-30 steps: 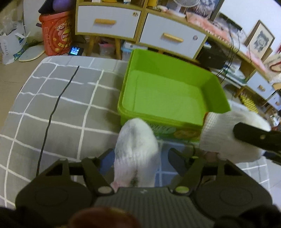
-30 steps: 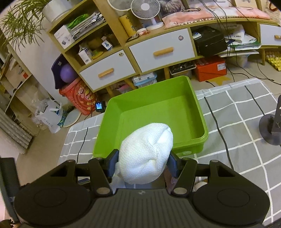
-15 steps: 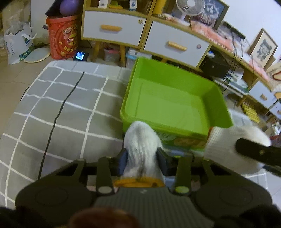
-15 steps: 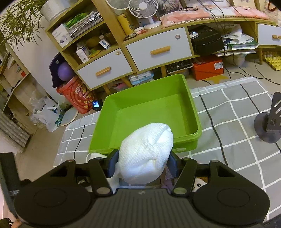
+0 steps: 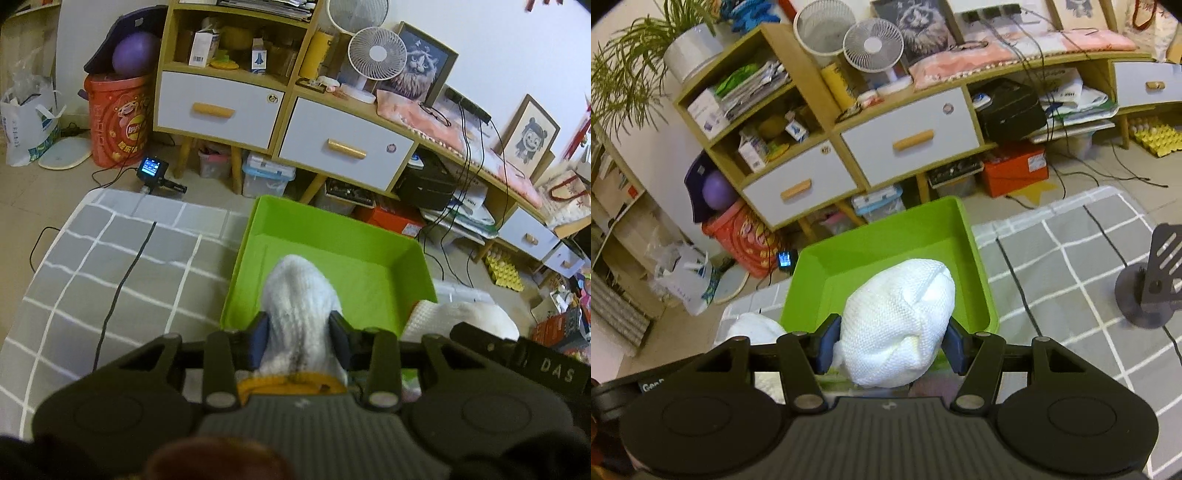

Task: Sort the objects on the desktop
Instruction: 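Carry both gloves over the green tray and open both grippers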

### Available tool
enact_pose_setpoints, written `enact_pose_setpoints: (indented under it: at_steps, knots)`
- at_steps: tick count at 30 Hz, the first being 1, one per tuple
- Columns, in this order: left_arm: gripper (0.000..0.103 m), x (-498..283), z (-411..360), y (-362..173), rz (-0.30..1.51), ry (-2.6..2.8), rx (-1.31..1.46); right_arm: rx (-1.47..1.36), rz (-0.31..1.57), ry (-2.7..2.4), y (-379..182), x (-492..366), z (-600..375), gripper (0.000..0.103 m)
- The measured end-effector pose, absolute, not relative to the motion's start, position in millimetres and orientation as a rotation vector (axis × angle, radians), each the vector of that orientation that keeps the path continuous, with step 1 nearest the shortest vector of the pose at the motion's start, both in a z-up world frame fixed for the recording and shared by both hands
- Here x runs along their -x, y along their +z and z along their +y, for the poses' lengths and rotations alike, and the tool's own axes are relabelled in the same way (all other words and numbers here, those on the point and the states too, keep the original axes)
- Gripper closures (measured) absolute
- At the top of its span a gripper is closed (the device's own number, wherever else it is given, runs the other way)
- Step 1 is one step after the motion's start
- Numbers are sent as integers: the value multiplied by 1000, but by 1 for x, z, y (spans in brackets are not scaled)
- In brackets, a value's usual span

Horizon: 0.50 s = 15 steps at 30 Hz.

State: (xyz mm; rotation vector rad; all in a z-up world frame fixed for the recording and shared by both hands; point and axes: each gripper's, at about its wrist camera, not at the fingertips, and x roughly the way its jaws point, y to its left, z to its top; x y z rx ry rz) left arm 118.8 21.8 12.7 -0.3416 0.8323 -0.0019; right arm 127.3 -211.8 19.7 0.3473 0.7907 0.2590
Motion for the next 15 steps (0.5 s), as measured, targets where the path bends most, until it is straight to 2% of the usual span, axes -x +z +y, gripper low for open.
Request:
enact_pose_setpoints:
  at_steps: [15]
  knots:
    - [68, -148, 27, -28, 749, 4, 396, -360, 708, 190, -20, -157, -209, 45]
